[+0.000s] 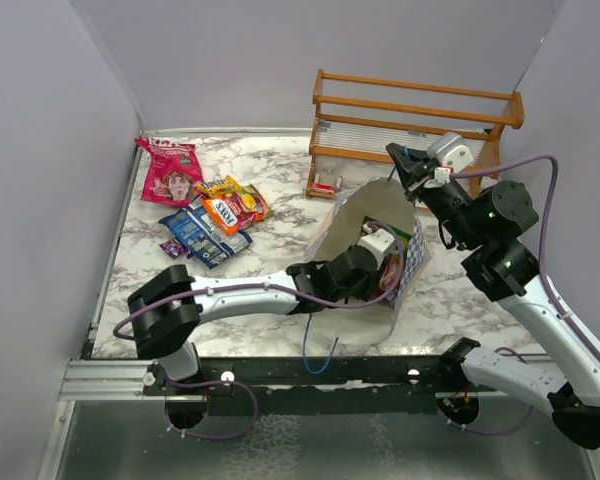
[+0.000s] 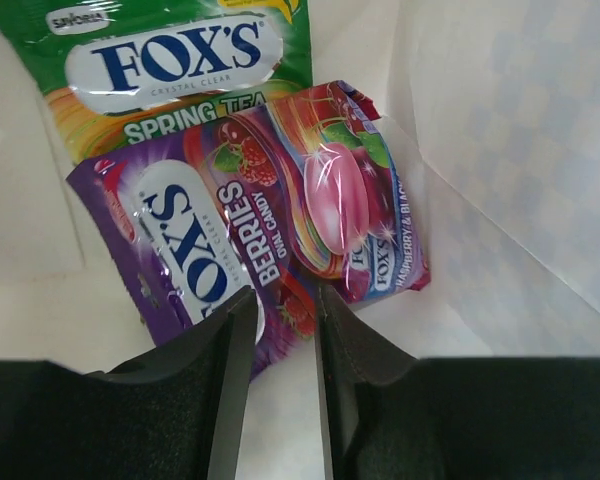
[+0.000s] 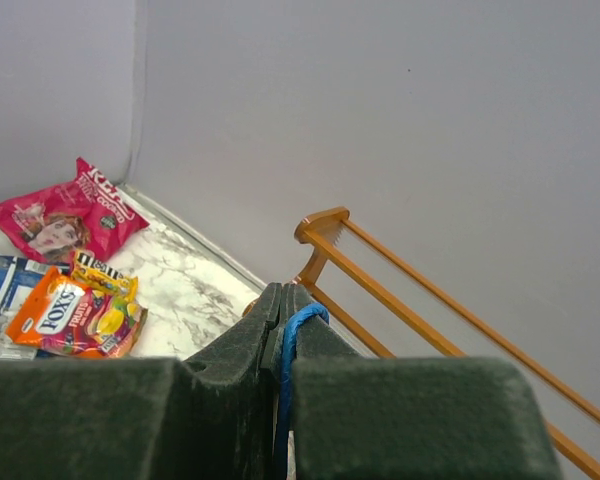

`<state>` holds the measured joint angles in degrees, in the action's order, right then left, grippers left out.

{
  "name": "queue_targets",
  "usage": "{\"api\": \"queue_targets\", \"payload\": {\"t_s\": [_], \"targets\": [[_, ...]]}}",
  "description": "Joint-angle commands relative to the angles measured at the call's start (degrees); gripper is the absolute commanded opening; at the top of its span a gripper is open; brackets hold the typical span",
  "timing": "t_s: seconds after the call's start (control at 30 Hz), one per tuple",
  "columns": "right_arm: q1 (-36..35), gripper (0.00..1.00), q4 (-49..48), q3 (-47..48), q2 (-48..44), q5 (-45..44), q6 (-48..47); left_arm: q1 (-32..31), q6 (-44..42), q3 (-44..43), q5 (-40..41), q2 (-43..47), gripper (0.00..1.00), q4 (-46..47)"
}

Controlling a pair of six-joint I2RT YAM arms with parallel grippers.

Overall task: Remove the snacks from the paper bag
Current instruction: Take out the snack from the paper bag.

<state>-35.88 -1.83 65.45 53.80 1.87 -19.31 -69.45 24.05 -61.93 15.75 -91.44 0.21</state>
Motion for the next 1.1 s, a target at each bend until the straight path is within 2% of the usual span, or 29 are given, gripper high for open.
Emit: {"api": "queue_targets", "payload": {"t_s": [0.0,0.27,0.43,0.5,0.53,0.73,0.93,1.07], "targets": [[0.2,0.02,-2.8,2.6,-1.0,1.7,0.4,-0.1,-0.5,-5.4,2.7,-3.6,0.35,-0.6],[0.2,0.02,-2.8,2.1,-1.0,2.1,0.2,-0.1,0.3,-10.4,6.9,-10.3,0.67,-8.3],[0.2,0.02,-1.8,2.6,-0.9,3.0,-0.2,1.0,0.8,-10.9,7.8,-11.1,0.78,-9.2],[0.2,0.02,-1.5,2.7,-0.9,4.2,-0.3,2.5,0.9,-11.3,5.6,-11.7,0.96,-9.8],[0.2,0.02,-1.4,2.8,-0.9,4.8,-0.3,3.0,0.8,-11.7,5.1,-12.1,0.99,-10.3],[0.2,0.02,-0.7,3.0,-0.8,7.3,-0.7,4.4,-1.7,-12.1,4.9,-12.2,0.99,-10.0],[0.2,0.02,-0.3,3.3,-1.1,8.0,-1.1,8.2,-5.4,-15.3,-4.7,-16.8,0.95,-12.5],[0.2,0.02,-0.2,2.9,-1.5,8.0,-1.2,8.2,-2.9,-14.5,-8.2,-17.4,0.94,-10.7]]}}
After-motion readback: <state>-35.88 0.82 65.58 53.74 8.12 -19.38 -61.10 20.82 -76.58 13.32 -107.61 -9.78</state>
